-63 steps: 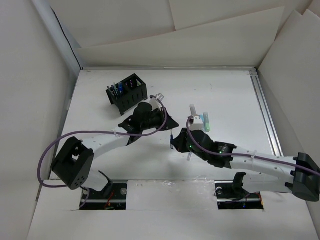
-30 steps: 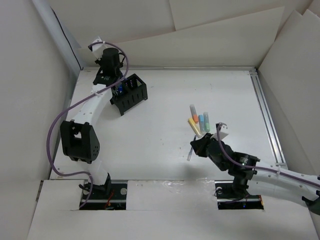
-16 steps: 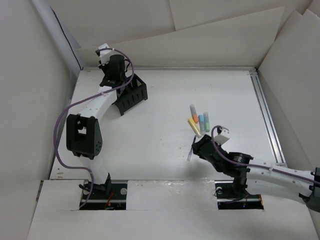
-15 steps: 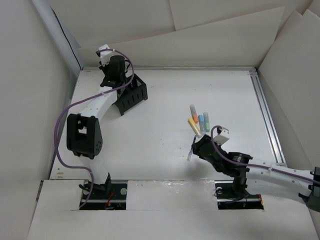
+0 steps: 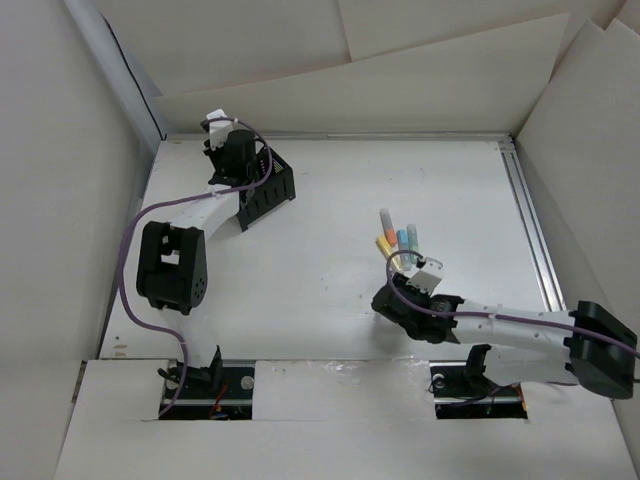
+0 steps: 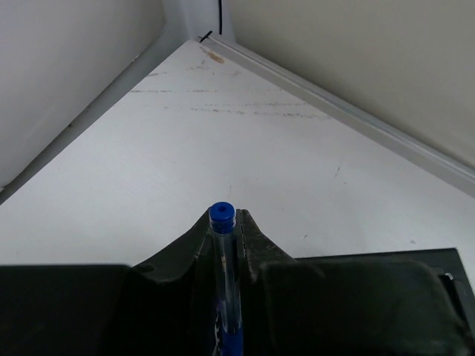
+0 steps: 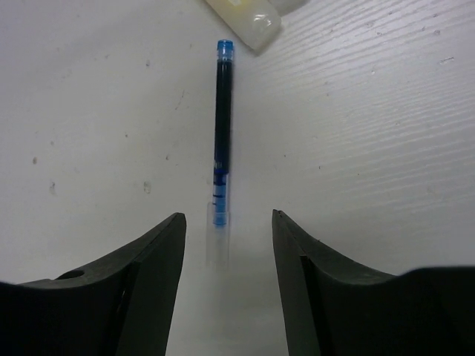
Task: Sort the stationery into containers
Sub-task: Place the pen in the storage box, then pick up the pen from the center of the board.
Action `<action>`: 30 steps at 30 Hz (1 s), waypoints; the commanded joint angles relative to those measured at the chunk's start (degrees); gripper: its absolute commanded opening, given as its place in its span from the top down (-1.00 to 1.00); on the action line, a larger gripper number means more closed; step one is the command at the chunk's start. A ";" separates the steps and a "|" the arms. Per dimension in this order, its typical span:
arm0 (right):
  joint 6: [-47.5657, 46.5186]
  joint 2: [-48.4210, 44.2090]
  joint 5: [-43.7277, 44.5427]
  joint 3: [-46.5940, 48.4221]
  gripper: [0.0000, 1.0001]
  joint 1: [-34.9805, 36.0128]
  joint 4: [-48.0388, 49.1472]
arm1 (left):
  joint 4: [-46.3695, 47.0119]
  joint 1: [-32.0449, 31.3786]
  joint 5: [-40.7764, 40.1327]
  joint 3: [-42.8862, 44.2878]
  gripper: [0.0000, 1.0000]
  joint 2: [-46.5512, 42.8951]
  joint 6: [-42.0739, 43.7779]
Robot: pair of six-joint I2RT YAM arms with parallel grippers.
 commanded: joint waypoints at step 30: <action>2.04 15.58 -0.96 4.48 0.90 0.21 6.35 | 7.89 -9.33 33.18 -14.27 0.43 -22.55 -28.10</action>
